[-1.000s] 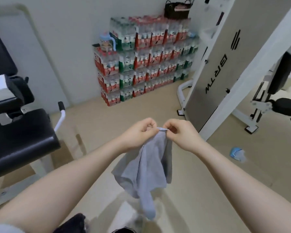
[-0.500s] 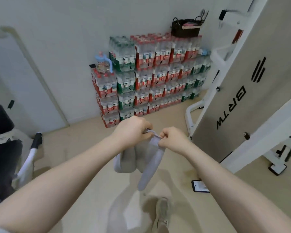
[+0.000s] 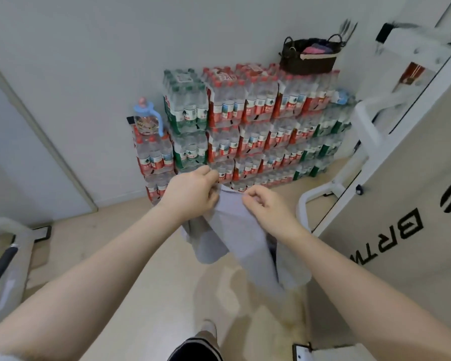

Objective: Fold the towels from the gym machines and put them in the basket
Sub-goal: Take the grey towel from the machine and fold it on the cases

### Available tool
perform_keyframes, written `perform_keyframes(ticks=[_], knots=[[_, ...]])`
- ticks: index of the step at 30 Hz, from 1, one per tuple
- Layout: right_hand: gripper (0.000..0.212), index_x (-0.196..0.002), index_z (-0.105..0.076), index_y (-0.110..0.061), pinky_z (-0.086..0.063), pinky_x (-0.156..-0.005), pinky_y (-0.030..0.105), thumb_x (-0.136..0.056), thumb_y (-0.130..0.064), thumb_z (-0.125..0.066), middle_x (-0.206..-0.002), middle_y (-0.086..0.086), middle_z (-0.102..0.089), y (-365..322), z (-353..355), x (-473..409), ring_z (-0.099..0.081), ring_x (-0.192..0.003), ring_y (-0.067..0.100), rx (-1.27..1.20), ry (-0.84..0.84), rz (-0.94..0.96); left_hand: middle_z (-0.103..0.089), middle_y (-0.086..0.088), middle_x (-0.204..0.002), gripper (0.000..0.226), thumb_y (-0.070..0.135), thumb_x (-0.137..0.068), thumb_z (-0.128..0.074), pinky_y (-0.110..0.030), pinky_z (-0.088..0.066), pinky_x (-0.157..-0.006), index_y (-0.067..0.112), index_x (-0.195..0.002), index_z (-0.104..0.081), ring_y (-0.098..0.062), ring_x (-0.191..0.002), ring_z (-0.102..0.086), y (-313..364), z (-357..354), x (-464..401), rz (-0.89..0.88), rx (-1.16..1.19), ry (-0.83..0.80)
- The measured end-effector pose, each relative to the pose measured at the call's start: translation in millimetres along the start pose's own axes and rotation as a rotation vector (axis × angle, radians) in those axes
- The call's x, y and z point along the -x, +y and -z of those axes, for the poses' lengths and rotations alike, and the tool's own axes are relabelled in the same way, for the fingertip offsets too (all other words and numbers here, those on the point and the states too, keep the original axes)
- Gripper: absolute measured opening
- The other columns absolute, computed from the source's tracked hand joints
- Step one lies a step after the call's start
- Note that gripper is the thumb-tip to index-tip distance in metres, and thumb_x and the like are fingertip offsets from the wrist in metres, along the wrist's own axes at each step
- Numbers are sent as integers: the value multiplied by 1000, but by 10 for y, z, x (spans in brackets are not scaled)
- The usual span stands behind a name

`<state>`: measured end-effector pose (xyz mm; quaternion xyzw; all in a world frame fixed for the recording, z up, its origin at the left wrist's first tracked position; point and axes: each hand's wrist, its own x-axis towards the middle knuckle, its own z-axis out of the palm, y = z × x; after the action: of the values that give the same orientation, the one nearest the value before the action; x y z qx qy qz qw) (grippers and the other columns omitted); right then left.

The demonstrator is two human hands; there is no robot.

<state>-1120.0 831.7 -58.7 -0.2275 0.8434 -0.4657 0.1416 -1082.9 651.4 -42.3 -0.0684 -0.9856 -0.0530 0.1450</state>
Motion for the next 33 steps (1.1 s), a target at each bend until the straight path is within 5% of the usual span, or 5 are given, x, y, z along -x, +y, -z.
perform_keyframes(ticks=[6,10,14,24,33], knots=[[37,-61,-46,1,-27,-54,25,-84,-22,-66,-55,13,-41,353,637,-1094,-37,-48,10,106,-258,-149,-51,-15,-94,21,15,-89,-43,-31,-33,-59,-1,-90,-56,-30,-83,-52,-408,-413,-983,91,27,-13],[35,-59,-38,-9,-22,-55,30,-87,-10,-57,-58,3,-35,675,935,-2022,-33,-52,15,205,-118,-233,-50,-15,-86,29,20,-84,-32,-35,-38,-59,0,-82,-53,-30,-78,-50,-830,-689,-1783,41,53,18],[35,-59,-46,-18,-26,-54,30,-90,-3,-46,-62,2,-44,827,1147,-3045,-39,-58,16,116,161,-274,-38,-5,-87,9,10,-90,-40,-34,-36,-64,5,-86,-47,-21,-75,-39,-1329,-806,-2696,219,190,-36],[23,-102,-60,-10,-38,-68,29,-96,-8,-38,-96,2,-57,1002,1571,-4956,-50,-88,19,-29,438,-149,-47,3,-72,17,4,-92,-30,-27,-30,-51,12,-96,-46,-12,-62,-41,-2167,-1137,-4295,641,688,183],[19,-77,-64,-11,-30,-65,29,-90,-12,-50,-85,9,-66,946,2339,-6930,-56,-82,25,204,460,102,-57,-5,-88,19,12,-95,-39,-22,-25,-60,5,-102,-56,-20,-83,-49,-2762,-1473,-5759,731,585,423]])
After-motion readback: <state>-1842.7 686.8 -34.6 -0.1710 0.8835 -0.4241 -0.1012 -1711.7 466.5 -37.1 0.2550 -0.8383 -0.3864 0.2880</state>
